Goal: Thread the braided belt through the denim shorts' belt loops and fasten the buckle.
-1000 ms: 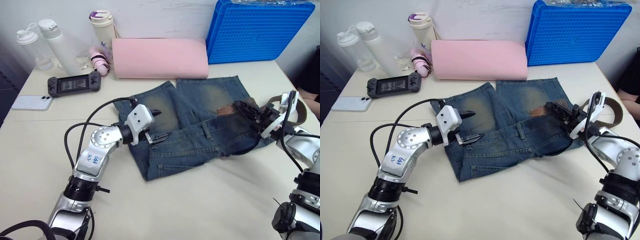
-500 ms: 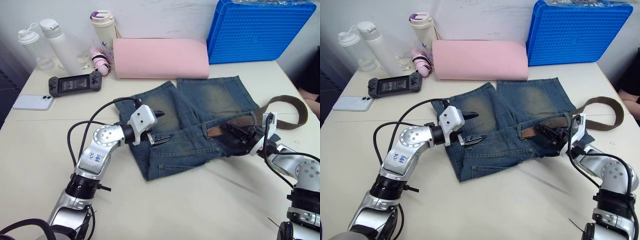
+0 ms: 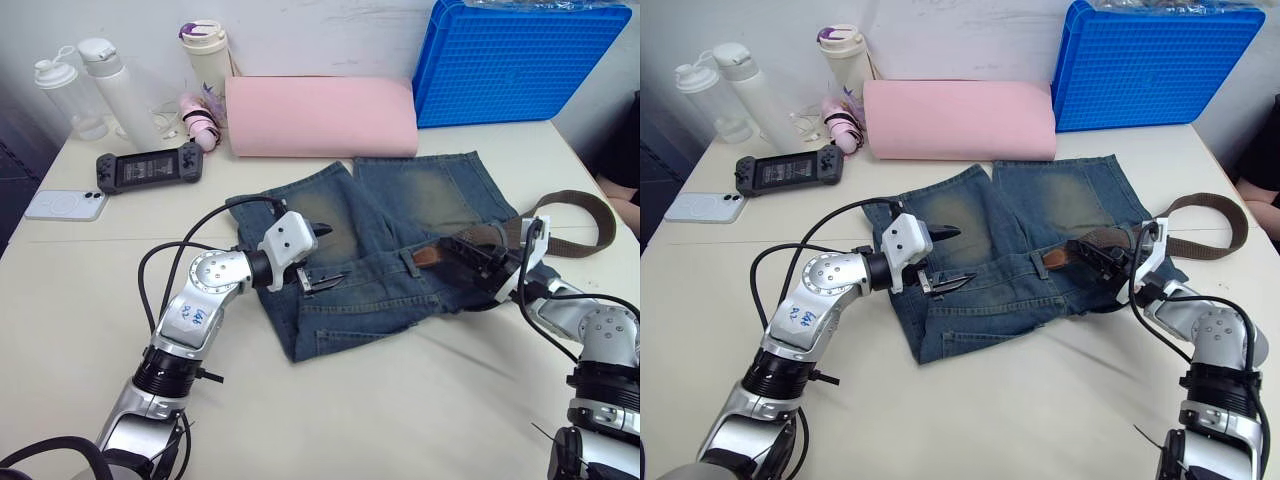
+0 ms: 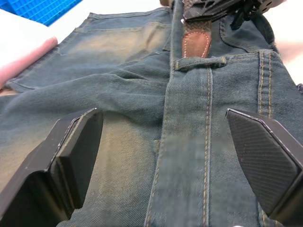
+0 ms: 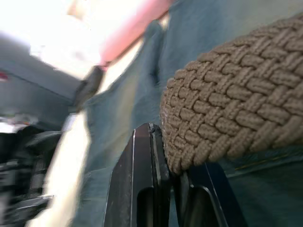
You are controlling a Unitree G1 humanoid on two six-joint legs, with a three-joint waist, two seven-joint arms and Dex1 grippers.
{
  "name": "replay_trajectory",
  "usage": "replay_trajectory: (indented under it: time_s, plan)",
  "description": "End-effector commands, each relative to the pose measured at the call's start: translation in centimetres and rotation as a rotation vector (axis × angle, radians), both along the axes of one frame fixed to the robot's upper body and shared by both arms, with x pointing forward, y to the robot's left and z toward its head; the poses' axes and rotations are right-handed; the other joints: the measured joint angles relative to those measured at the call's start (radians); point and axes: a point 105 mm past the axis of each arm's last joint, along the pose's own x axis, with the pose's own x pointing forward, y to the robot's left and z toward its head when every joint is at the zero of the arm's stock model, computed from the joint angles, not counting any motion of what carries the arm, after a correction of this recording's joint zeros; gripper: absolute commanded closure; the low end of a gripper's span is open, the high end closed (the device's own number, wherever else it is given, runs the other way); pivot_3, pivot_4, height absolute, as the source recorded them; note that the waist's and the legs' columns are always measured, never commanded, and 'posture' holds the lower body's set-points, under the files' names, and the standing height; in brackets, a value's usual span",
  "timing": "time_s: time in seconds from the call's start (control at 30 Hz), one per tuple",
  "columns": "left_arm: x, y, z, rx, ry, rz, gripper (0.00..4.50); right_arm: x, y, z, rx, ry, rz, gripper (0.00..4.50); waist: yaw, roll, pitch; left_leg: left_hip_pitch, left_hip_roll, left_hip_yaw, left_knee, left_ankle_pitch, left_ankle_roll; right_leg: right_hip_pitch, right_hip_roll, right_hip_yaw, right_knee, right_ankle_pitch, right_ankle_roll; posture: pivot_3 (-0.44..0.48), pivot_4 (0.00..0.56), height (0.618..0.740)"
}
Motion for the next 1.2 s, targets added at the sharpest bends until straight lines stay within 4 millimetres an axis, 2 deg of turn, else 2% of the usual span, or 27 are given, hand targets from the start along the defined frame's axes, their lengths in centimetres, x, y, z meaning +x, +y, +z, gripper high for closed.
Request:
replay_trajectory:
  time_s: [0.03,0.27,0.5,0.83,0.93,1.2]
  plan:
    - [-0.4,-0.5,0.9,-0.004,-0.044,-0.030,0.00,-0.9,0.3,0.9,0.058,-0.022,0.047,4.46,0.001,0.000,0.000,0.000,0.000,0.000,0.000,0.000,0.000,0.000,0.000,0.000,0.000,0.000,0.000,0.000,0.150,0.740]
    - [-0.5,-0.5,0.9,-0.002,-0.043,-0.035,0.00,-1.0,0.5,0.4,0.098,0.015,0.075,4.46,0.000,0.000,0.000,0.000,0.000,0.000,0.000,0.000,0.000,0.000,0.000,0.000,0.000,0.000,0.000,0.000,0.150,0.740]
    - [-0.5,-0.4,1.0,0.004,-0.045,-0.031,0.00,-0.6,-0.8,1.1,0.137,0.015,0.067,4.46,0.001,0.000,0.000,0.000,0.000,0.000,0.000,0.000,0.000,0.000,0.000,0.000,0.000,0.000,0.000,0.000,0.150,0.740]
    - [-0.6,-0.4,1.1,0.012,-0.049,-0.035,0.00,-0.9,0.0,1.9,0.181,-0.002,0.165,4.46,0.001,0.000,0.000,0.000,0.000,0.000,0.000,0.000,0.000,0.000,0.000,0.000,0.000,0.000,0.000,0.000,0.150,0.740]
    - [-0.6,-0.4,1.1,0.016,-0.050,-0.033,0.00,-0.7,-0.2,1.5,0.155,0.012,0.146,4.46,0.000,0.000,0.000,0.000,0.000,0.000,0.000,0.000,0.000,0.000,0.000,0.000,0.000,0.000,0.000,0.000,0.150,0.740]
    - [-0.7,-0.6,1.1,0.014,-0.050,-0.038,0.00,0.1,1.2,-1.3,-0.017,0.073,0.137,4.46,0.000,0.000,0.000,0.000,0.000,0.000,0.000,0.000,0.000,0.000,0.000,0.000,0.000,0.000,0.000,0.000,0.150,0.740]
